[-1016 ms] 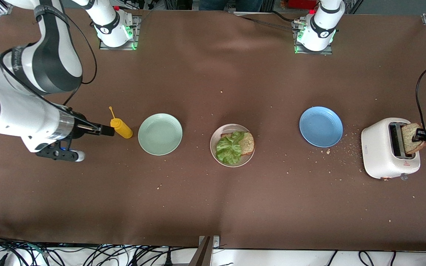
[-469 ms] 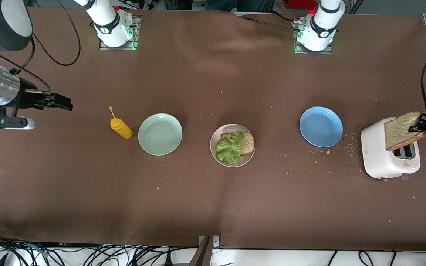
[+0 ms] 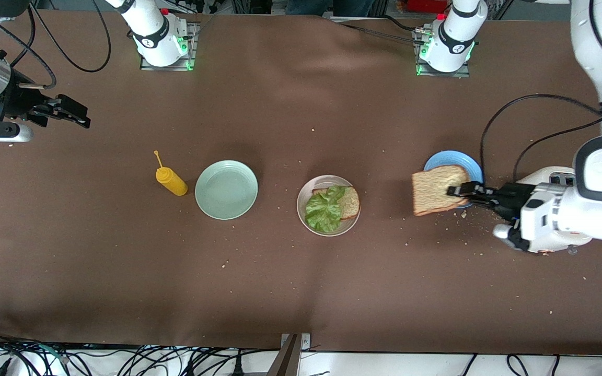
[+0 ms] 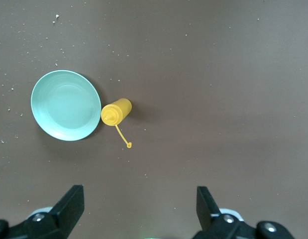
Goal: Make sandwich in beige plate with both arms
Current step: 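Lower the bread slice onto the lettuce with the left gripper and release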
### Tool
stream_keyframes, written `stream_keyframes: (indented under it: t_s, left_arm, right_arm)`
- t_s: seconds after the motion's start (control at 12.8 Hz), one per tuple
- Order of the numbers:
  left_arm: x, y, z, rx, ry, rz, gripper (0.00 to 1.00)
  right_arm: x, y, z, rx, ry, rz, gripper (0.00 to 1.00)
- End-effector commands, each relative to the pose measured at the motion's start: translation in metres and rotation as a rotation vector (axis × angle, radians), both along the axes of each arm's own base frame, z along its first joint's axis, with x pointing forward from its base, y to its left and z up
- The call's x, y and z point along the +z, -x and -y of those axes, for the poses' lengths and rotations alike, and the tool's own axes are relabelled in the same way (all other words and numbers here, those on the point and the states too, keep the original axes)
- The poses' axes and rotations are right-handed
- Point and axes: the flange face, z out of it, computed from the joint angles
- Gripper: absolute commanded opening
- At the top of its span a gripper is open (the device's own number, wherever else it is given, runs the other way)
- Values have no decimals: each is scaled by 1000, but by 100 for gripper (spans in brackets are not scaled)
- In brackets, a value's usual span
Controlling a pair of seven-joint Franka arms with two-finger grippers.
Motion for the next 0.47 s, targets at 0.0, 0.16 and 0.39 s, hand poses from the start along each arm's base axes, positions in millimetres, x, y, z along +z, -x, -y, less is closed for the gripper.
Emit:
stream_keyframes:
  t_s: [0.0,0.16,0.39]
  left_arm:
    - [-2,-7,73,68,-9,-4,0]
    - [-19,-5,136,122,-56,-9,0]
    - [-43,10,192,150,-102,-30,0]
  right_arm:
    - [-17,3,16,-3,16,30,100]
    - [-5,6,26,4,22,63,100]
    - [-2,4,27,2,13,84,100]
